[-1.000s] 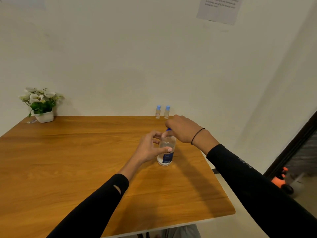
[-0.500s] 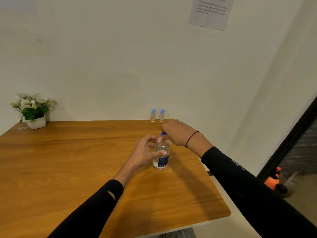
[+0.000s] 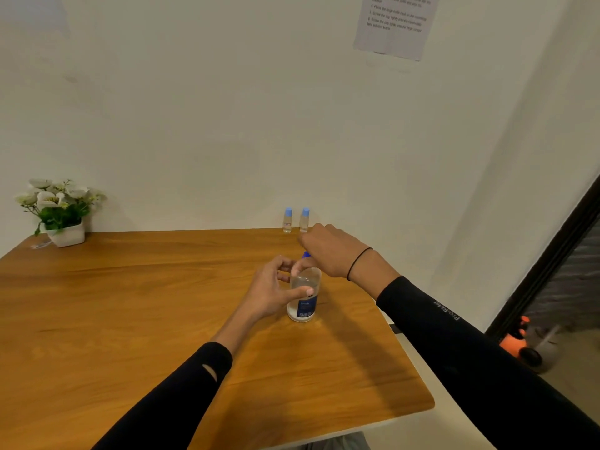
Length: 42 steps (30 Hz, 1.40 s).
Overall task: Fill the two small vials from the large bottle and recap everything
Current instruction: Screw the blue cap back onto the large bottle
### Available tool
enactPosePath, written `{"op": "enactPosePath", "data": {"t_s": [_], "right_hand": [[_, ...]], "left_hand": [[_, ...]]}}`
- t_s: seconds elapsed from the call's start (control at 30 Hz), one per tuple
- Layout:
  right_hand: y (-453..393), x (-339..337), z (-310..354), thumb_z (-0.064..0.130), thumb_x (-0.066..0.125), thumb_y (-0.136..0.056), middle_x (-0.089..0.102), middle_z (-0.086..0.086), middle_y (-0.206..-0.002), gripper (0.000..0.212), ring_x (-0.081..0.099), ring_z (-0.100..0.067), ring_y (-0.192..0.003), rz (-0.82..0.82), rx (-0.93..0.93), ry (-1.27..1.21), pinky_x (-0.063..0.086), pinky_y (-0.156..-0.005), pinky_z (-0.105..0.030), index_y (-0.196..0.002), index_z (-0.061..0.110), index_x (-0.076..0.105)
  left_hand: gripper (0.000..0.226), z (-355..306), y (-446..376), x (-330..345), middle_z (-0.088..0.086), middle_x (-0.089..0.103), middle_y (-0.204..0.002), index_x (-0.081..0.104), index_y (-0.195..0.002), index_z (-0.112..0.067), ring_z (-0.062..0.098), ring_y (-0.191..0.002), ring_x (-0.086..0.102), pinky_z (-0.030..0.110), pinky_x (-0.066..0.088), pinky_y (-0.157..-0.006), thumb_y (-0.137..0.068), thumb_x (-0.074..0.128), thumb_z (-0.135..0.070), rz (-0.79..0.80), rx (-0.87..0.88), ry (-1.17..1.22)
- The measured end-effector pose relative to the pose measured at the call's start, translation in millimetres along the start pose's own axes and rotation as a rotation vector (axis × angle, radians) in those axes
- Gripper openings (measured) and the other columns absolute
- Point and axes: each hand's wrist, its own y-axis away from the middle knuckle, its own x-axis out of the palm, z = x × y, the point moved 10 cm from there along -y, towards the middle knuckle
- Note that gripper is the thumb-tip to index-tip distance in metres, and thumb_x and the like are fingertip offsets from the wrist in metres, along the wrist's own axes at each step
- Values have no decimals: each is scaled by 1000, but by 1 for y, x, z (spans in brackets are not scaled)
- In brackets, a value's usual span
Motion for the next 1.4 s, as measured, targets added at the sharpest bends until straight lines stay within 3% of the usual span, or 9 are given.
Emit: {"op": "enactPosePath", "data": {"t_s": [0.17, 0.33, 0.4, 0.5, 0.73, 0.83, 0.93, 1.1, 1.4], "right_hand": [[0, 4, 5, 11, 63, -98, 54, 0, -85, 10, 61, -30, -82, 47, -70, -96, 52, -71, -38, -91, 16, 58], [-2, 11, -6, 48, 66, -97, 56, -3, -90, 35, 59, -27, -80, 45, 5, -95, 50, -68, -36, -100, 14, 60], [0, 10, -4, 33, 72, -96, 58, 0, -112, 40, 60, -24, -95, 54, -41, -178, 53, -79, -35, -130, 17, 56], [-2, 11, -1, 11, 67, -97, 62, -4, -100, 11, 63, -29, -92, 88, -83, -166, 43, -68, -26, -106, 16, 62], [-2, 13, -14, 57, 58, -100, 54, -3, -84, 44, 61, -29, -77, 70, 58, -33, 53, -68, -39, -80, 18, 52], [1, 11, -9, 35, 70, -97, 60, -2, -112, 31, 59, -25, -97, 66, -46, -199, 52, -80, -38, -120, 19, 58], [2, 11, -4, 10, 66, -95, 63, -5, -96, 12, 60, -28, -88, 79, -85, -191, 45, -70, -32, -98, 19, 58], [-4, 11, -12, 49, 72, -93, 50, 0, -79, 36, 57, -25, -73, 41, 17, -52, 44, -58, -31, -91, 18, 54], [-4, 11, -8, 44, 65, -99, 52, 0, -79, 31, 61, -28, -79, 67, -13, -32, 53, -68, -38, -89, 16, 57]], "left_hand": [[67, 2, -2, 1, -11, 66, -123, 62, -124, -25, 11, -109, 67, 28, 58, -83, -70, 97, -39, 3, -10, 11], [66, 3, -2, 1, -10, 67, -124, 63, -124, -26, 10, -109, 67, 31, 59, -86, -69, 97, -41, 8, -5, 3], [68, 3, -3, 2, -10, 66, -124, 62, -125, -24, 11, -110, 67, 32, 60, -87, -69, 97, -40, 7, -16, -3], [69, 2, -3, 2, -9, 66, -123, 61, -126, -23, 10, -108, 67, 27, 58, -84, -69, 97, -40, 4, -20, -11], [61, 2, -1, 2, -12, 68, -121, 62, -119, -28, 7, -107, 66, 22, 53, -76, -70, 97, -40, 9, -15, 3], [64, 2, -1, 2, -12, 67, -122, 62, -120, -27, 7, -107, 67, 23, 55, -79, -69, 97, -40, 10, -14, 14], [65, 3, -1, 3, -12, 66, -123, 62, -122, -26, 8, -107, 67, 29, 58, -84, -69, 97, -41, 13, -20, 18], [64, 4, 0, 2, -12, 66, -123, 62, -122, -27, 11, -109, 66, 31, 59, -85, -70, 97, -37, 11, -24, 29], [62, 3, 0, 1, -13, 65, -122, 62, -119, -30, 9, -109, 66, 34, 60, -87, -69, 97, -39, 11, -21, 16]]}}
